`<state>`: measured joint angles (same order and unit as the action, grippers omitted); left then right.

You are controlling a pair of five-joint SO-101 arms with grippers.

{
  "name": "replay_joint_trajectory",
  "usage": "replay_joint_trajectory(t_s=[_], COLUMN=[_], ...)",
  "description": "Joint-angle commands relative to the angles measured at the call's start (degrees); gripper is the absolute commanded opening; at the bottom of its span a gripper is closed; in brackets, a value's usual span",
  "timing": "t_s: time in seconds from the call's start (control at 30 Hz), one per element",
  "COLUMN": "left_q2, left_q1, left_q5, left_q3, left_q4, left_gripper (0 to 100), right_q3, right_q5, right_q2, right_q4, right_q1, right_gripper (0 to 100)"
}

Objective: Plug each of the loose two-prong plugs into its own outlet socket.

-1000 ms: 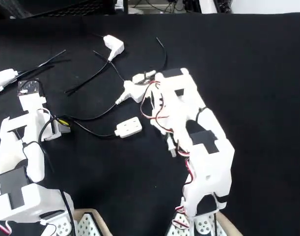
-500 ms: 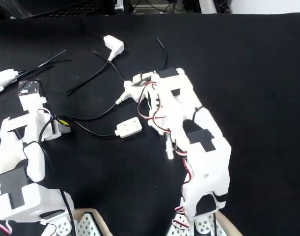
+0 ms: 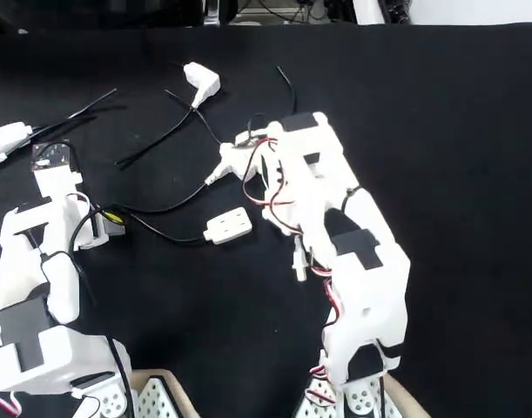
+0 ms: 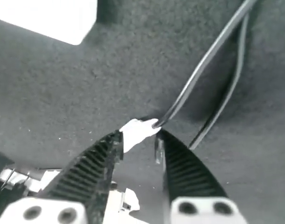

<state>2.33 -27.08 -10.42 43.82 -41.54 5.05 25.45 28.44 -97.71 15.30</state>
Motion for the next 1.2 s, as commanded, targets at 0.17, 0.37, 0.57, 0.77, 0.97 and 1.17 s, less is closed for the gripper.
replay_joint_trajectory(t_s=[0.17, 0.37, 0.57, 0.77, 0.97, 1.17], left_q2=[0.6, 0.6, 0.6, 0.6, 0.6, 0.6], left_q1=[-0.3, -0.3, -0.4, -0.4, -0.4, -0.4], left_q5=[0.4, 0.4, 0.4, 0.4, 0.4, 0.4], left_q3=[0.5, 0.5, 0.5, 0.5, 0.5, 0.5], left_q4=[0.2, 0.2, 0.2, 0.2, 0.2, 0.2], left_gripper=[32, 32, 32, 32, 32, 32], right_q3=[-3.1, -4.1, -4.0, -3.9, -3.9, -3.8], right_q5=[0.2, -0.2, 0.1, 0.2, 0.3, 0.3], right_q2=[-0.4, -0.3, -0.3, 2.2, 5.9, 8.0], right_q4=[1.2, 1.8, 2.5, 2.3, 2.1, 3.3], right_q1=[0.2, 0.4, 0.3, -1.4, -3.5, -3.2], right_gripper=[10.9, 10.9, 11.0, 11.0, 11.0, 10.7])
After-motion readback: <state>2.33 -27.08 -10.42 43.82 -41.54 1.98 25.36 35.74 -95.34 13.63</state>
